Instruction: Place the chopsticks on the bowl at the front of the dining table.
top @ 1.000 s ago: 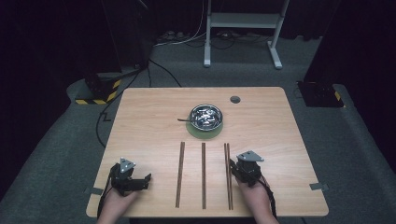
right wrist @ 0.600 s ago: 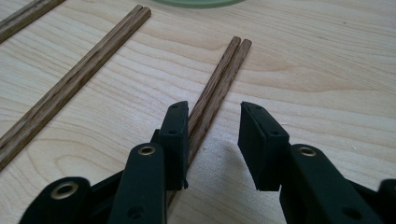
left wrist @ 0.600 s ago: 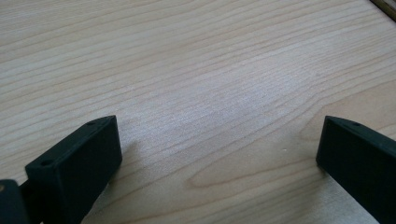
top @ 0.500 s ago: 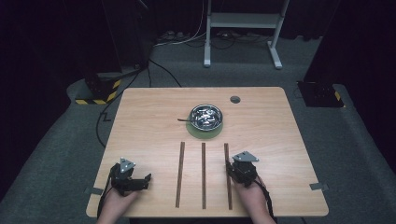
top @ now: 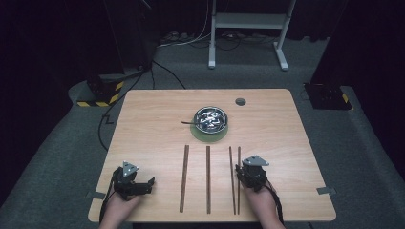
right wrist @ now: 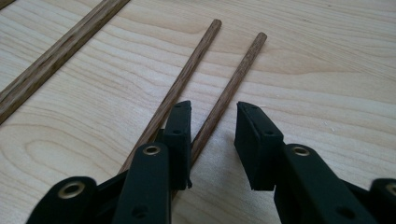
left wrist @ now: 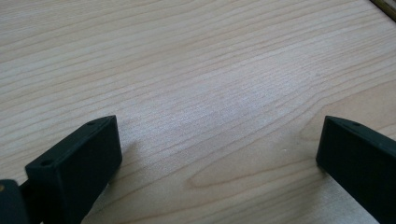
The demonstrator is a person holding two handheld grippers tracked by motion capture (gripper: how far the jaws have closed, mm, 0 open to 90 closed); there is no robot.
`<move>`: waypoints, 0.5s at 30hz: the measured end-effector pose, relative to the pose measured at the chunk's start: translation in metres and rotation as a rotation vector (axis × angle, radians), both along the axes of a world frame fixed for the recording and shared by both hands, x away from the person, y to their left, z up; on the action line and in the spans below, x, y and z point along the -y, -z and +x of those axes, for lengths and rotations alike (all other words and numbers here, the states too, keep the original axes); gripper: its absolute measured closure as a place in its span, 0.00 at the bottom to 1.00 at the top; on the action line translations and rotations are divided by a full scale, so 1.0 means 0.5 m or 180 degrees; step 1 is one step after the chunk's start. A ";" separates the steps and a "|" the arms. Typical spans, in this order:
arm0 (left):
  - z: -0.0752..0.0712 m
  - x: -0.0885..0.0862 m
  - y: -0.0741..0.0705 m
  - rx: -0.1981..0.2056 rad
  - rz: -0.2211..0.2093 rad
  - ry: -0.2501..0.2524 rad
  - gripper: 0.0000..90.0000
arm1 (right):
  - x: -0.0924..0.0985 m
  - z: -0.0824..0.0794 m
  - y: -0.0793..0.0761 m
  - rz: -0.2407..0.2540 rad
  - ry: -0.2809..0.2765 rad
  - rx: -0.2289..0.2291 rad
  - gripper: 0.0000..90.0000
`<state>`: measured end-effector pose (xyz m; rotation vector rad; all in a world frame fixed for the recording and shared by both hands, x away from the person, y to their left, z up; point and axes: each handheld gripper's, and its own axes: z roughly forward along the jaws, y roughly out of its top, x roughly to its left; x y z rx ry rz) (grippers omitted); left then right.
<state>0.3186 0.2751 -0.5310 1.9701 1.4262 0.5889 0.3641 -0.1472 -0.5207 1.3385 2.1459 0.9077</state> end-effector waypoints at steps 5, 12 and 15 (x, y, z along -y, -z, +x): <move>0.000 0.000 0.000 0.0000 0.0000 0.0000 0.00 | 0.001 -0.001 0.000 0.0000 -0.0026 -0.0001 0.79; 0.000 0.000 0.000 -0.0001 0.0000 0.0000 0.00 | 0.002 0.000 0.000 -0.0023 -0.0032 0.0008 0.86; 0.000 0.000 0.000 -0.0001 0.0000 0.0000 0.00 | 0.002 0.001 -0.001 -0.0043 -0.0032 -0.0005 0.87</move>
